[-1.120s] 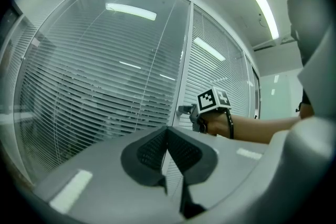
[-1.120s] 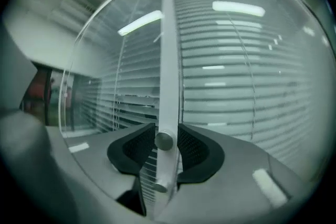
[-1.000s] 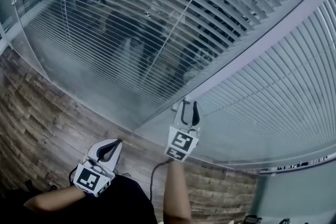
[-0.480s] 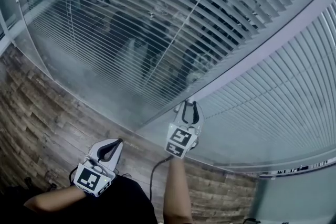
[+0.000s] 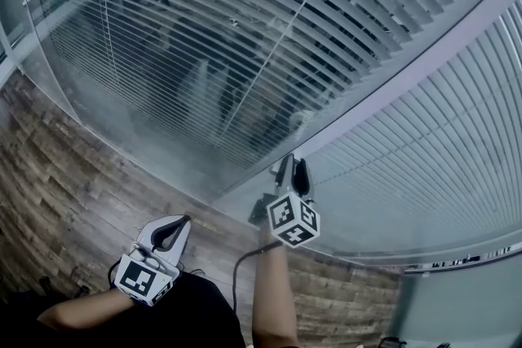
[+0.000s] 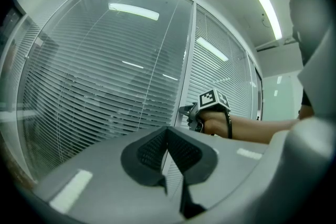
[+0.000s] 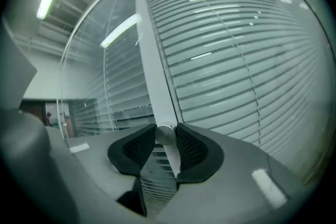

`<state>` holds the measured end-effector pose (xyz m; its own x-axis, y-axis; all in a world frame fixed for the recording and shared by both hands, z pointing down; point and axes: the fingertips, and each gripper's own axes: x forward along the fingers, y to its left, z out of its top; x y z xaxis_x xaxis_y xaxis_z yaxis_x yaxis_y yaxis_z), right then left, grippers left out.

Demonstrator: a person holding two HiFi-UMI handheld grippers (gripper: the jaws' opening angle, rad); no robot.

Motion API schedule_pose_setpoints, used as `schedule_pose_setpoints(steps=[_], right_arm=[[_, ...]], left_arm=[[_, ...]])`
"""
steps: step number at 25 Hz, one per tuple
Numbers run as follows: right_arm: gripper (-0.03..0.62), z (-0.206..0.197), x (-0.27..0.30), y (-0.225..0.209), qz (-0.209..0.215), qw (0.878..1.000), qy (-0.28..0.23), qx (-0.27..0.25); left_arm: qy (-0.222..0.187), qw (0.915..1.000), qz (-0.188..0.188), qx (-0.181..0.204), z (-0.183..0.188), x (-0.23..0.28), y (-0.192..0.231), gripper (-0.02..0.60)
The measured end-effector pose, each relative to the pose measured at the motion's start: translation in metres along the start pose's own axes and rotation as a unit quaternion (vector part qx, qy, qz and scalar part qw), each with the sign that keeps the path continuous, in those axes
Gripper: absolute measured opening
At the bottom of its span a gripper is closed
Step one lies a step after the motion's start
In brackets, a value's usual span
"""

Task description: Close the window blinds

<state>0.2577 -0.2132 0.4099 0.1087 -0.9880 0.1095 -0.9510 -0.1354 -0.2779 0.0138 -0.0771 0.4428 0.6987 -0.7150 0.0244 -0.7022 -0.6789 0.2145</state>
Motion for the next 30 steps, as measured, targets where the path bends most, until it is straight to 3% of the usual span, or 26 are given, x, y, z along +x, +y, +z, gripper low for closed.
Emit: schedule_pose_setpoints(steps=[4, 6, 8, 10, 12, 14, 16, 19, 23, 26, 28, 30], right_arm=[[0.130, 0.000, 0.000, -0.008, 0.021, 0.992, -0.010, 0.120], [0.133, -0.001, -0.001, -0.008, 0.025, 0.993, -0.010, 0.111], [0.138, -0.001, -0.003, -0.005, 0.019, 0.999, 0.001, 0.041], [0.166, 0.001, -0.006, -0.001, 0.000, 0.996, 0.008, -0.089], [0.187, 0.005, -0.010, 0.008, -0.022, 0.971, 0.005, -0.239], [0.189, 0.005, -0.010, 0.016, -0.033, 0.940, 0.010, -0.339], [0.187, 0.002, -0.006, 0.020, -0.033, 0.927, 0.021, -0.373], [0.184, -0.005, -0.001, 0.016, -0.034, 0.928, 0.036, -0.368], [0.137, -0.004, 0.003, 0.013, -0.053, 0.918, 0.039, -0.392], [0.133, -0.004, 0.002, 0.013, -0.043, 0.928, 0.037, -0.367], [0.133, -0.004, 0.001, 0.012, -0.031, 0.949, 0.027, -0.312], [0.132, -0.002, 0.000, 0.007, -0.019, 0.975, 0.022, -0.222]], left_arm=[[0.000, 1.0000, -0.001, -0.002, -0.002, 0.002, -0.002, 0.002], [0.000, 1.0000, -0.002, -0.002, -0.002, 0.001, -0.003, 0.002], [0.000, 1.0000, -0.002, -0.003, -0.002, 0.000, -0.003, 0.002], [0.000, 1.0000, -0.002, -0.003, -0.002, -0.001, -0.003, 0.002], [0.000, 1.0000, 0.000, -0.004, -0.003, -0.002, -0.001, 0.002], [0.003, 1.0000, 0.000, -0.003, -0.004, -0.002, 0.000, 0.002], [0.002, 1.0000, 0.000, -0.002, -0.006, -0.003, -0.001, 0.002], [0.001, 1.0000, 0.004, -0.006, -0.005, -0.002, 0.000, 0.002], [0.002, 0.9999, 0.006, -0.013, 0.002, -0.001, 0.003, 0.002], [-0.001, 0.9999, 0.007, -0.016, 0.001, -0.001, 0.004, 0.002], [-0.003, 0.9998, 0.004, -0.017, -0.003, 0.000, 0.002, 0.002], [-0.007, 0.9999, -0.002, -0.014, -0.003, 0.000, -0.001, 0.002]])
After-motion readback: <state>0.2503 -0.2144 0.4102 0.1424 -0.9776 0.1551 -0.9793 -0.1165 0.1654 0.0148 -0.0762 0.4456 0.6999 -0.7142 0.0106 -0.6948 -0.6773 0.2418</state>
